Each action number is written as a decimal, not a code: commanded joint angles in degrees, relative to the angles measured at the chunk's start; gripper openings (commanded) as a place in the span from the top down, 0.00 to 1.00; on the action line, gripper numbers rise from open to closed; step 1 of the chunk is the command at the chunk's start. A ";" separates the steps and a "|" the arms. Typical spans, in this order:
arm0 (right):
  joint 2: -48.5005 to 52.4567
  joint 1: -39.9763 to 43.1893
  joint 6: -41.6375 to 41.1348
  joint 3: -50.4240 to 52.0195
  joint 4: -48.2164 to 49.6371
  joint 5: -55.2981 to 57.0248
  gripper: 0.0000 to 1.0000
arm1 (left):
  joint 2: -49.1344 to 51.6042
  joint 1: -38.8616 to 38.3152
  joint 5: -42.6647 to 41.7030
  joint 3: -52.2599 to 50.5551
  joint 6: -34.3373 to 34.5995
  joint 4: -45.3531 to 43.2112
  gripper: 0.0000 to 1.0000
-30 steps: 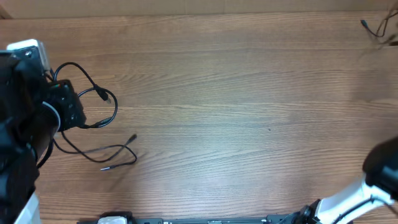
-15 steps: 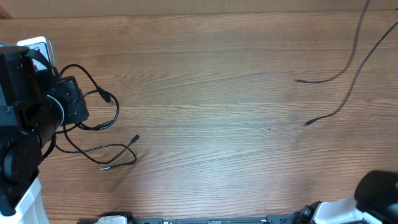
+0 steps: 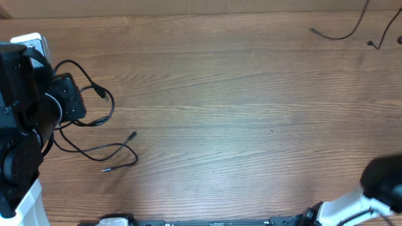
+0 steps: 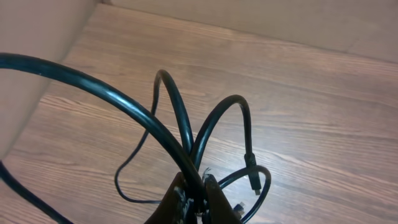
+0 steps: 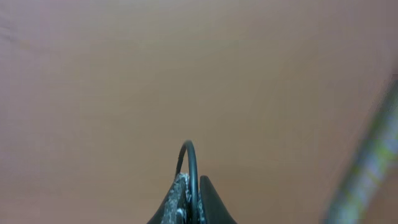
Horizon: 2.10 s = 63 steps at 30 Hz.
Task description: Untangle cables
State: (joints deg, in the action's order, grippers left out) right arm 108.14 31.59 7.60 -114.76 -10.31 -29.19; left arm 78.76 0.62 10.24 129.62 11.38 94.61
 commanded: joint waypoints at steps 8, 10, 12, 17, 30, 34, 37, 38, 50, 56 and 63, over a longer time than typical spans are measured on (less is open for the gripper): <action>16.68 10.91 -0.26 -0.13 0.33 11.15 0.96 | -0.28 0.09 3.45 0.02 -1.14 -3.91 0.96; 18.56 12.63 -0.26 -0.13 -0.68 11.15 0.96 | -0.31 0.09 3.45 0.02 -1.16 -4.02 0.96; 20.46 13.99 -0.22 -0.11 -2.03 11.17 0.96 | -0.31 0.09 3.48 0.02 -1.16 -4.00 0.96; 25.14 15.32 -0.17 -0.11 -5.25 11.19 0.96 | -0.28 0.09 3.48 0.02 -1.16 -4.00 0.96; 32.13 11.39 -0.02 -0.07 -9.92 11.13 0.96 | -0.28 0.09 3.41 0.02 -2.84 -4.07 0.96; 32.15 7.30 0.00 -0.07 -8.15 11.32 0.96 | -0.28 0.09 3.30 0.02 -2.84 -4.00 0.96; 32.15 4.42 -0.02 -0.07 -6.38 13.27 0.96 | -0.28 0.09 3.26 0.02 -2.84 -3.74 0.96; 32.15 3.39 -0.02 -0.07 -5.77 14.23 0.96 | -0.28 0.09 3.26 0.02 -2.84 -3.54 0.96; 35.28 -0.13 -0.72 -0.07 -4.52 17.59 0.73 | -0.28 0.09 3.28 0.02 -3.72 -3.17 0.96; 35.28 -0.04 -0.70 -0.07 -5.66 16.61 0.00 | -0.28 0.09 3.28 0.02 -3.72 -3.17 0.96; 33.05 -0.04 -4.24 -0.09 -7.04 6.08 0.00 | -0.28 0.09 3.26 0.02 -3.72 -2.27 0.96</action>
State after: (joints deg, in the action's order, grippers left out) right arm 143.00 31.51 6.35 -114.59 -17.21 -17.08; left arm 78.78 0.62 12.69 129.62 8.73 91.94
